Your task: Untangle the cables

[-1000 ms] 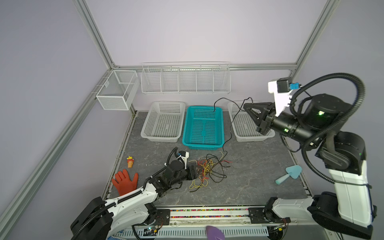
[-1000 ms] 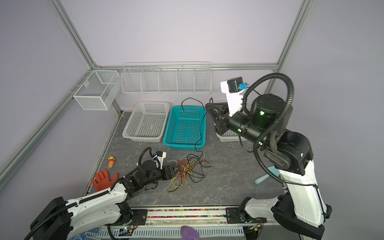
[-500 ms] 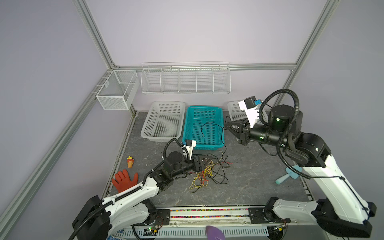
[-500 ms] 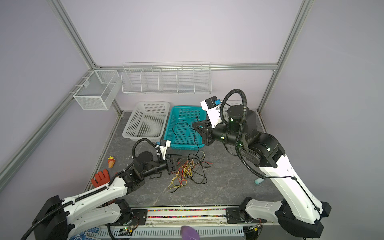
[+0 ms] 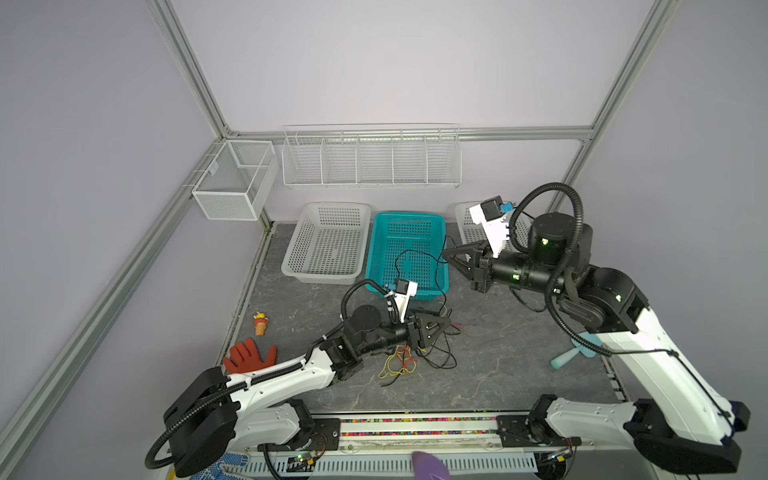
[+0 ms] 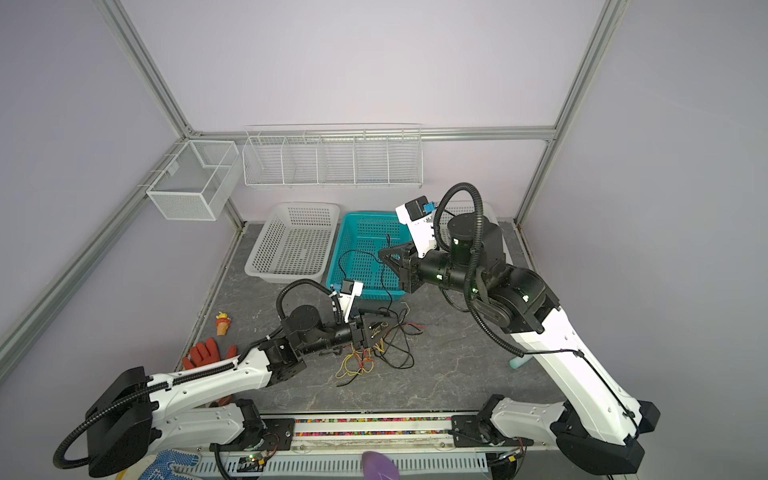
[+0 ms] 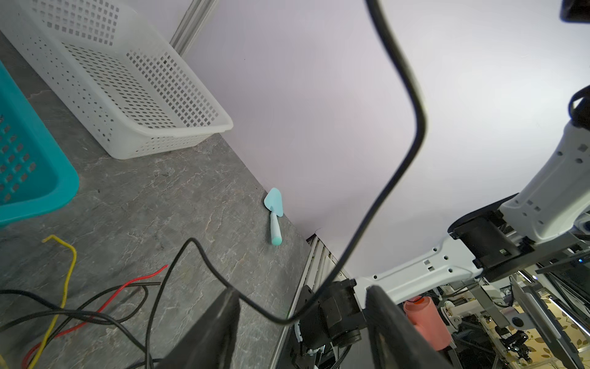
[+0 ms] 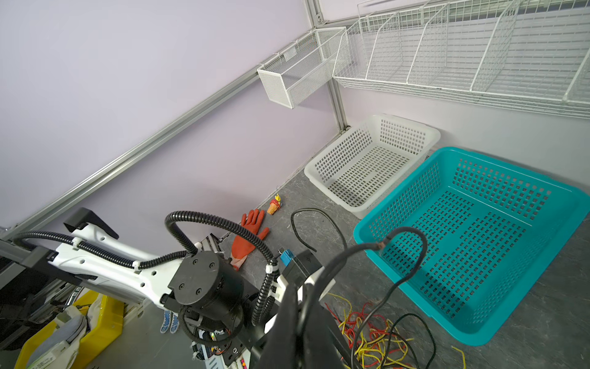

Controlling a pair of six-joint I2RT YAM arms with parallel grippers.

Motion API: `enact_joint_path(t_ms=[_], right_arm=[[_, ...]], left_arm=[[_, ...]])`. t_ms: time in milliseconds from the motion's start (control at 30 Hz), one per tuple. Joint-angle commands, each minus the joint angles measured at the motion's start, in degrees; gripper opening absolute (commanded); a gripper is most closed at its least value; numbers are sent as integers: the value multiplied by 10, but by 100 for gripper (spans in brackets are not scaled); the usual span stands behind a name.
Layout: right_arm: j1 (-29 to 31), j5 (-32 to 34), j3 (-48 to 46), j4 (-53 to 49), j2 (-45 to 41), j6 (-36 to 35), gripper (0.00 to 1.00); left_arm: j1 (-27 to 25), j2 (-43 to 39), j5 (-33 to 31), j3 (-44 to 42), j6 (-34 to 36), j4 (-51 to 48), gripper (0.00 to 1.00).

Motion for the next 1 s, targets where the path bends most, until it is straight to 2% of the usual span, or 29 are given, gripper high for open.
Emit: enact_joint_path(t_ms=[0,133,300,567,700,767,800,867,967], right_arm=[[-3,-14,-2,22,1,11,7],[-3,-35,-10,36,-3,26,7],[-2,-39,-20,39,-7,32,7],[-3,-29,-62,55,-20,37,6],[-6,-3,-92,58,-24,32,6],[-11,7,-107,58,-27,35,7],[-16,10,-115,60,-29,37,7],[-30,17,-134,65,-34,43,12],[-63,9,-167,73,-44,56,25]], left_arm=[[-2,-1,-18,4,19,4,64],[-2,4,-63,25,55,-64,63],[-2,8,-71,43,66,-73,56],[-2,16,-53,66,64,-100,24],[-2,6,-37,56,53,-105,7],[-2,-7,-36,53,50,-119,0],[-2,-18,-38,53,47,-131,0],[-2,-45,-46,57,38,-155,0],[-1,-90,-71,76,21,-203,0]])
